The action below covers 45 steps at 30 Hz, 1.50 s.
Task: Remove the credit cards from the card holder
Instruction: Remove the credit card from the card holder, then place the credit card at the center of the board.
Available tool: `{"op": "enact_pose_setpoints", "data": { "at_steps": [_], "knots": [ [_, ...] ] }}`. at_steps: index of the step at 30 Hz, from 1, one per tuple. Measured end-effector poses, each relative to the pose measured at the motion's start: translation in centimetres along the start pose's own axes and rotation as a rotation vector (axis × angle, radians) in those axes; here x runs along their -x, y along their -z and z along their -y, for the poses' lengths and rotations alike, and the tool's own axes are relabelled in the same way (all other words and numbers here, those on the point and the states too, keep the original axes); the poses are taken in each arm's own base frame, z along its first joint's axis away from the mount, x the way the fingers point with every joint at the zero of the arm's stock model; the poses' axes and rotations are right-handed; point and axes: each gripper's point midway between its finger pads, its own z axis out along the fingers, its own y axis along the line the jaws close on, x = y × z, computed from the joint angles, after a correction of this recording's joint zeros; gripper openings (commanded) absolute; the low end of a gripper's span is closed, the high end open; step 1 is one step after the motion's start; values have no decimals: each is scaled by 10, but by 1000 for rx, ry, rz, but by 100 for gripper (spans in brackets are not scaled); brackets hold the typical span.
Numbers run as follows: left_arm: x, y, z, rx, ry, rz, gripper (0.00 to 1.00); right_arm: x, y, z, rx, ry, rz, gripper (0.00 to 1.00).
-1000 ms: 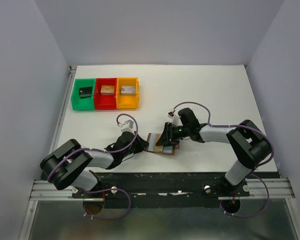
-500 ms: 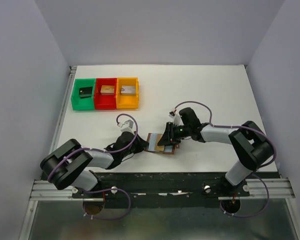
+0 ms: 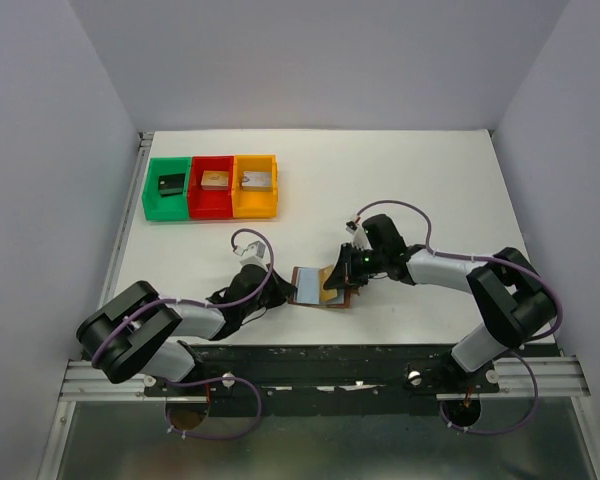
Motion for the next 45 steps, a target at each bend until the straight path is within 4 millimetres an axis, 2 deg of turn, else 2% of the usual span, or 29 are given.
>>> {"op": "enact_pose_setpoints", "data": {
  "at_steps": [7, 10, 12, 16, 20, 21, 22, 27, 30, 32, 34, 37, 40, 42, 45],
  "knots": [
    [0, 3, 0, 9, -34, -15, 1, 0, 6, 13, -73, -2, 15, 7],
    [-1, 6, 1, 21, -64, -37, 9, -2, 10, 19, -116, -5, 19, 5],
    [-2, 7, 2, 28, -82, -54, 20, -3, 14, 23, -143, -3, 21, 4],
    [-1, 7, 7, 31, -115, -84, 49, -3, 23, 30, -202, 15, 31, 1],
    [4, 9, 22, 7, -137, -97, 69, 3, 37, 31, -260, 56, 62, 0],
    [8, 10, 28, -3, -140, -93, 92, 6, 42, 29, -271, 73, 74, 0],
    [13, 11, 36, -16, -138, -84, 99, 9, 48, 26, -278, 92, 89, 0],
    [43, 23, 78, -93, -137, -25, 99, 26, 75, -2, -249, 237, 162, 0],
    [66, 47, 110, -193, -165, 50, 99, 27, 84, -23, -181, 355, 147, 0],
    [78, 67, 128, -280, -191, 96, 99, 14, 84, -37, -103, 431, 81, 0],
    [86, 91, 144, -389, -227, 137, 99, -7, 83, -51, -21, 501, -9, 0],
    [88, 128, 162, -564, -295, 165, 99, -41, 86, -74, 88, 593, -140, 0],
    [83, 153, 175, -673, -356, 155, 99, -66, 94, -101, 194, 676, -232, 0],
    [72, 167, 181, -748, -410, 117, 92, -78, 101, -119, 255, 732, -273, 0],
    [56, 180, 186, -835, -467, 54, 75, -89, 113, -145, 316, 809, -315, 0]
  ]
}}
